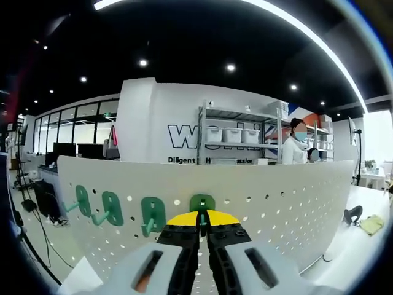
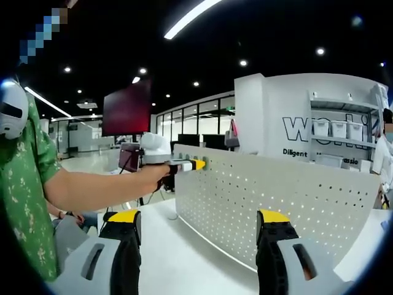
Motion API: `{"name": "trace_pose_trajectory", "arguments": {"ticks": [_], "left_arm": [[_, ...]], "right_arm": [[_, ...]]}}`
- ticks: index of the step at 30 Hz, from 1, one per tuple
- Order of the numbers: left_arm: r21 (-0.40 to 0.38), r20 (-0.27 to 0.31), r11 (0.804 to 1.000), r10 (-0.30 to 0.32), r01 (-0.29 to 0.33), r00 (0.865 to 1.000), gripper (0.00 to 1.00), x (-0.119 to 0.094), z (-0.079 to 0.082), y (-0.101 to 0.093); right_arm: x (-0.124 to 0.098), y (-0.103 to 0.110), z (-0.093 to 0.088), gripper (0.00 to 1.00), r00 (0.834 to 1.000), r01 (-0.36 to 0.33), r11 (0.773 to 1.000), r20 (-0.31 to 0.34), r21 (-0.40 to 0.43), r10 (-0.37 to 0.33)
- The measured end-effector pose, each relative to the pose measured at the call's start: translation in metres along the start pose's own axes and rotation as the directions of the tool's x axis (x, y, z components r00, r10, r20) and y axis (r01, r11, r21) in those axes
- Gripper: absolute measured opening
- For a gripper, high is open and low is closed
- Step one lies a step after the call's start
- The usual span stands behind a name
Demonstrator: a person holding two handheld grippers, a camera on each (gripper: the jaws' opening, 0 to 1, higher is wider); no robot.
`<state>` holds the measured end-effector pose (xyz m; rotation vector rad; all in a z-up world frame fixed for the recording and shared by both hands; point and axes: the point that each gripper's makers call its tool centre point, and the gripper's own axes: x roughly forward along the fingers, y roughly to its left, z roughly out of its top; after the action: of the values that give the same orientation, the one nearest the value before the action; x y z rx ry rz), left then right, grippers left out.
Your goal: Insert the hook assembly into the mounting plate slot until the hook locks in place.
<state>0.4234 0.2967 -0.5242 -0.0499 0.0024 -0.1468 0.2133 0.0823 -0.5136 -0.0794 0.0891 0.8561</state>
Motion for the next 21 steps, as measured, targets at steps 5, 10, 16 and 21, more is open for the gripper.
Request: {"name": "trace_pose_trajectory", "arguments": {"ticks": [5, 10, 16, 21], "left_arm": [[0.033, -0.002, 0.999, 0.018, -0.018, 1.0, 0.03, 0.0007, 0.0002, 0.0004], [0.031, -0.002, 0.999, 0.021, -0.021, 1.0, 0.03, 0.0009, 0.0001, 0.0007], [0.004, -0.012, 1.0, 0.005, -0.005, 1.0, 0.03, 0.0017, -0.0015, 0.0012], [0.02, -0.011, 1.0, 0.019, -0.019, 1.0, 0.03, 0.0025, -0.0014, 0.0005]], "right_arm": [[-0.0008, -0.0006, -0.0003, 0.78, 1.0, 0.002, 1.0, 0.0, 0.001, -0.002], [-0.001, -0.0004, 0.0001, 0.78, 1.0, 0.002, 1.0, 0.002, 0.0, -0.002], [-0.0008, -0.0009, -0.0007, 0.78, 1.0, 0.003, 1.0, 0.001, 0.001, -0.003], [-0.0012, -0.0005, -0.0016, 0.78, 1.0, 0.002, 1.0, -0.001, 0.001, -0.002]]}}
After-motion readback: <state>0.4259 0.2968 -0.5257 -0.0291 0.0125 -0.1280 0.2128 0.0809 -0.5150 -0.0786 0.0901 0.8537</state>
